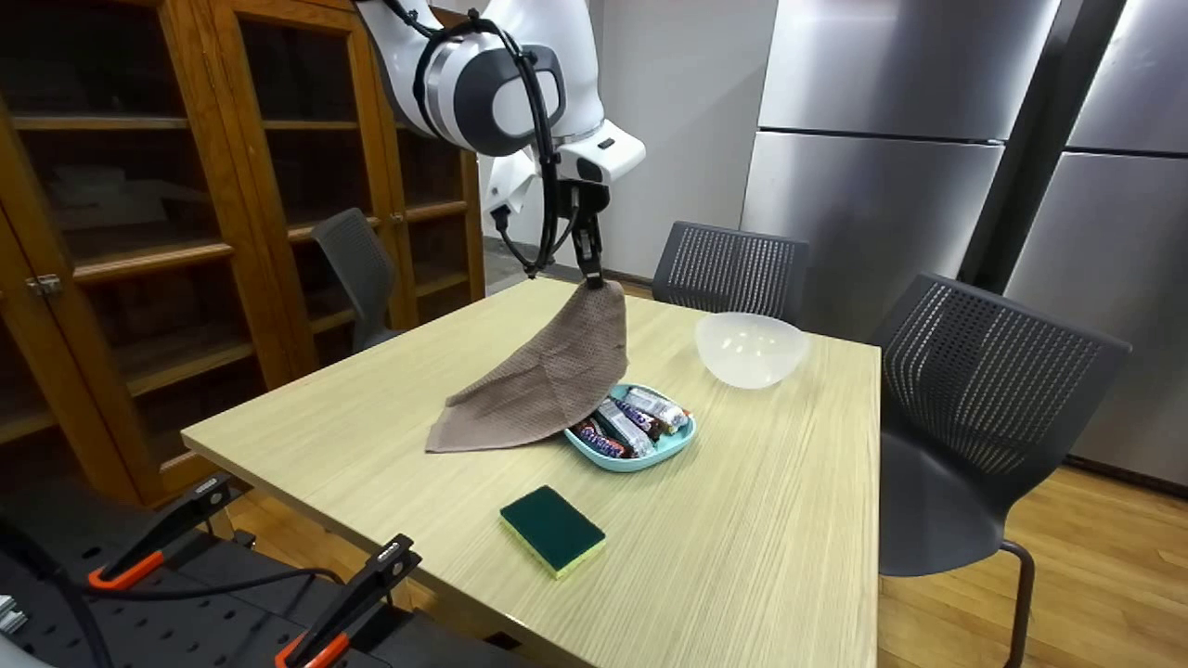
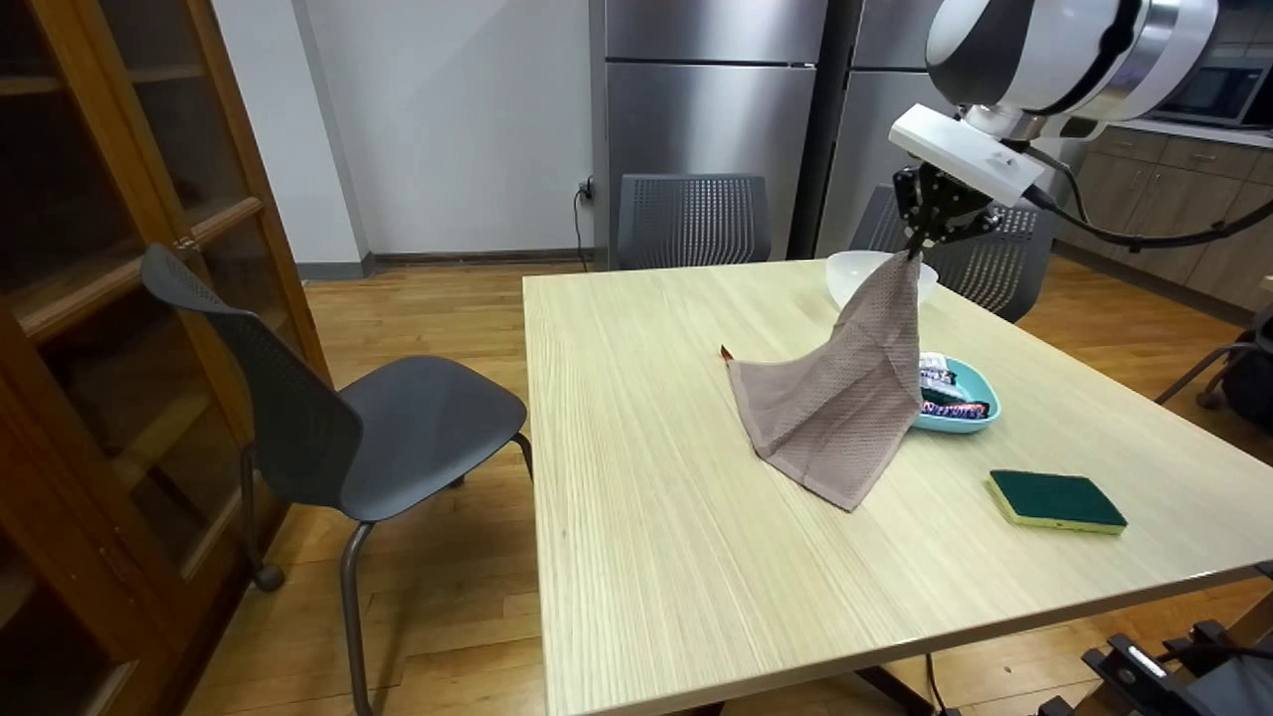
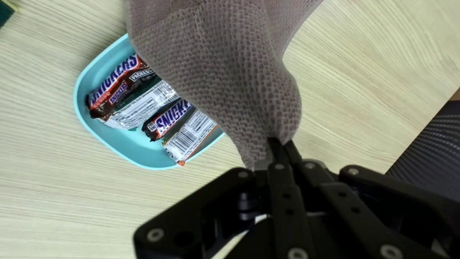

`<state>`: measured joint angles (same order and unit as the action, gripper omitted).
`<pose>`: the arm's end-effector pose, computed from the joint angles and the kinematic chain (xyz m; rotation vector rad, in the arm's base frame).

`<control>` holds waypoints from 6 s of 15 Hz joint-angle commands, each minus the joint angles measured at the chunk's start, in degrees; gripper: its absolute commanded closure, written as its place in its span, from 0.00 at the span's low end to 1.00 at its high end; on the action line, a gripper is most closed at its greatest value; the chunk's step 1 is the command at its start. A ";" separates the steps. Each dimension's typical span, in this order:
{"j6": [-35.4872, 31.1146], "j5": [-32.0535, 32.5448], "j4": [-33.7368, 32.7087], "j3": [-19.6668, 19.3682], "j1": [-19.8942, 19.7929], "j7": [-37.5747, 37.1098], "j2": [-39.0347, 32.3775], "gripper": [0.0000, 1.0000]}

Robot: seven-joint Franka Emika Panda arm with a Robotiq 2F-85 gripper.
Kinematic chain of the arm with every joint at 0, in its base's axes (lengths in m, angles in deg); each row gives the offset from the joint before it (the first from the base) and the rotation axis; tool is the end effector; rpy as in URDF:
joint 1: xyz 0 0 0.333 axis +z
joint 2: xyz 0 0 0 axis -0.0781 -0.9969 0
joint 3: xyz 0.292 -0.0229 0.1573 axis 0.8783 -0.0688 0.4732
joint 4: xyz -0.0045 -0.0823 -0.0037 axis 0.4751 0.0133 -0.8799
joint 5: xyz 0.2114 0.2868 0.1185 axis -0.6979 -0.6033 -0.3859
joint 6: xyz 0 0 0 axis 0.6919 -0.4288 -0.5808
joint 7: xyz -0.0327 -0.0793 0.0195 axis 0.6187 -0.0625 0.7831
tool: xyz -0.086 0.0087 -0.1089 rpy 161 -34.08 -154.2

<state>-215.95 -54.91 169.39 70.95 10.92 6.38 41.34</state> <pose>0.5723 -0.1190 0.2558 -2.4919 1.5890 -0.5596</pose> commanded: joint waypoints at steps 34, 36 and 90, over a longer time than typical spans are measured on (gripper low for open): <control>23.88 -0.05 -19.84 -0.13 -18.19 -17.28 -10.75 1.00; 24.71 -0.15 -20.06 -0.13 -18.99 -17.45 -10.82 1.00; 19.00 0.95 -16.75 -0.89 -17.90 -19.60 -12.16 0.29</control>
<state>-198.61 -54.89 154.07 70.22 -6.95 -11.32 29.60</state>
